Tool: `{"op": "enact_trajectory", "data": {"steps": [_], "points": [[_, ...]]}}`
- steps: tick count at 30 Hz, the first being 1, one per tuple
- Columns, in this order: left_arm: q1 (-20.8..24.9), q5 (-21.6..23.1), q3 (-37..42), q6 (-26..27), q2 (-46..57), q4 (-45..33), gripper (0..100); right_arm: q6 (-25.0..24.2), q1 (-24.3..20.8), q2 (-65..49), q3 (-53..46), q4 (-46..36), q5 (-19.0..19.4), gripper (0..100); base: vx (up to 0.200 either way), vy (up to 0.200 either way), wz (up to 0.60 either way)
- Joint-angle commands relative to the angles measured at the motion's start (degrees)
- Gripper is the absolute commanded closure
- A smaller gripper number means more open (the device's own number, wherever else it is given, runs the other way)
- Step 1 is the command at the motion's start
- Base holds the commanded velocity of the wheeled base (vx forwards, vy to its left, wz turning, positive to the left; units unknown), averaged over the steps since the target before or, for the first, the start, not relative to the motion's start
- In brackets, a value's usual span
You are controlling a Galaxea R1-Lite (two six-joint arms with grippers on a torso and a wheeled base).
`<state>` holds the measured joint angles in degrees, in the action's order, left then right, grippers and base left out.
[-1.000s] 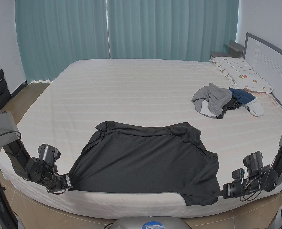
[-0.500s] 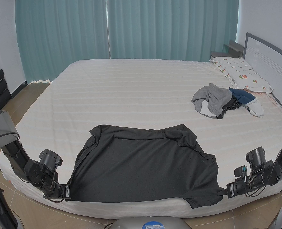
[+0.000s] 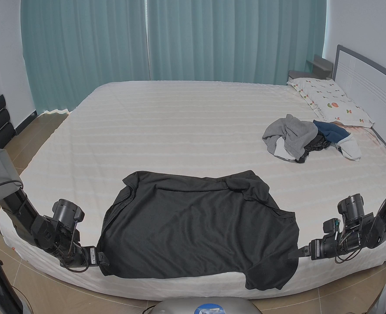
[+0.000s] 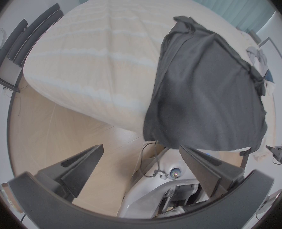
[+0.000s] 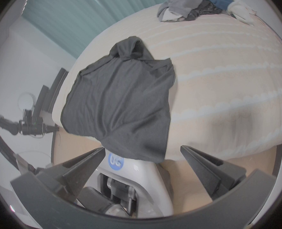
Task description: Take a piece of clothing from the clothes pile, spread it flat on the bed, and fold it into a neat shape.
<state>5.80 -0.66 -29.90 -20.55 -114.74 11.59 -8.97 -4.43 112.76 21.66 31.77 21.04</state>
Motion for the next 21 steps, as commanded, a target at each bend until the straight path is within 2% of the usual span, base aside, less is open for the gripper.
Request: {"op": "enact_trajectory", "data": {"steps": [1, 5, 8, 14, 21], "points": [[-0.2, 3.1, -0.3, -0.5, 4.3, 1.3, 0, -4.0, -0.9, -1.0, 2.5, 0.7, 0.2, 0, 0.000, 0.000, 0.00], [-0.1, 3.6, -1.5, -3.7, 3.9, 1.4, 0, -10.4, -2.3, -0.4, 3.1, 4.5, 0.1, 0, 0.000, 0.000, 0.00], [-0.1, 5.2, -0.9, -3.5, 3.9, 1.9, 0, -15.2, -3.0, 0.4, 2.9, 9.7, -0.2, 0, 0.000, 0.000, 0.00], [-0.3, 6.7, -1.2, -4.3, 3.9, 3.2, 0, -16.5, -2.9, 1.8, 3.0, 11.6, -0.2, 0, 0.000, 0.000, 0.00], [-0.5, 8.2, -1.0, -4.2, 3.9, 3.9, 0, -18.8, -2.6, 0.7, 3.8, 11.6, 0.0, 0, 0.000, 0.200, 0.00]]}}
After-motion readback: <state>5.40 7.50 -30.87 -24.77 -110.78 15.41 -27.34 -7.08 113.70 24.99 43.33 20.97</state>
